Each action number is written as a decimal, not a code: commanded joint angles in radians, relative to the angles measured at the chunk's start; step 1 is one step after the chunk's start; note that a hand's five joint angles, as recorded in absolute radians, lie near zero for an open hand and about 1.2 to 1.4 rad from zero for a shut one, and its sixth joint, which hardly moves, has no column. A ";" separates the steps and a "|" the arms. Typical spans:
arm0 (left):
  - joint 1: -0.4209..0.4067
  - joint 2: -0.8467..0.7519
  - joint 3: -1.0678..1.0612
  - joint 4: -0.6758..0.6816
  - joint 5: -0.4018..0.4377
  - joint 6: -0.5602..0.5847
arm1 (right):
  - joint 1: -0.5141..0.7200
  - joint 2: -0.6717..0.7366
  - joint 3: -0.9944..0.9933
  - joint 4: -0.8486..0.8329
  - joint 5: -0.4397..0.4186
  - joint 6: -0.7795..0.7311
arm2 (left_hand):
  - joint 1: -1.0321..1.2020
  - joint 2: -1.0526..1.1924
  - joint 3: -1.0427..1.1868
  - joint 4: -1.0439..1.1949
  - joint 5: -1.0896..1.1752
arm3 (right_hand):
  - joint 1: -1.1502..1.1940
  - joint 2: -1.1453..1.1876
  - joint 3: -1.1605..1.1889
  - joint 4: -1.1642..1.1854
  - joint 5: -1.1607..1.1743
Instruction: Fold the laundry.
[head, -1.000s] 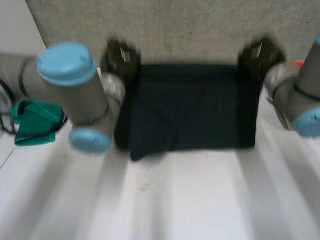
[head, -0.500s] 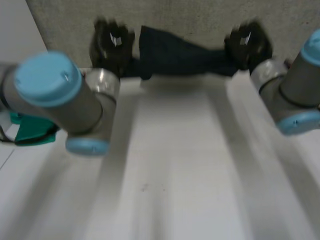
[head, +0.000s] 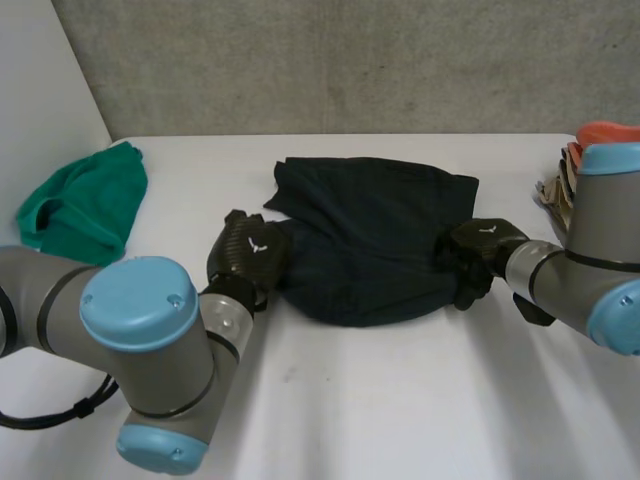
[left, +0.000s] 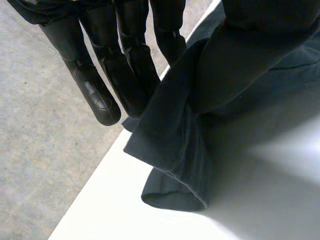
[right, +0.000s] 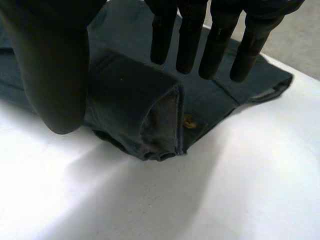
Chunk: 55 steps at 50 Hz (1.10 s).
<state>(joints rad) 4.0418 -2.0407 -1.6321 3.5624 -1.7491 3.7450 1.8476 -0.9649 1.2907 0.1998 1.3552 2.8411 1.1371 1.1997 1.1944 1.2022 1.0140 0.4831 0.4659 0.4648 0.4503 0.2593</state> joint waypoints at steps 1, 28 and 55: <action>0.020 -0.004 0.073 -0.030 0.002 -0.010 | -0.059 -0.172 0.191 -0.056 -0.018 0.014 | 0.259 0.197 0.202 0.194 0.208 | 0.030 0.048 0.049 0.063 0.080; 0.040 -0.151 0.422 -0.258 0.005 -0.113 | 0.053 -0.272 0.615 -0.456 0.081 -0.040 | 0.259 0.197 0.202 0.194 0.208 | 0.280 0.297 0.298 0.313 0.329; 0.019 0.298 -0.090 -0.597 0.007 -0.108 | 0.070 -0.371 0.420 -0.067 0.096 -0.419 | 0.259 0.197 0.202 0.194 0.208 | 0.913 0.930 0.931 0.946 0.962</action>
<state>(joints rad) 4.0736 -1.9541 -1.4970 3.0851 -1.7440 3.6180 1.9184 -1.2750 1.7453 -0.1469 1.4720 2.5927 1.1371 1.1997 1.1945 1.2022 1.0140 1.1032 1.1771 1.1918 1.1961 0.9794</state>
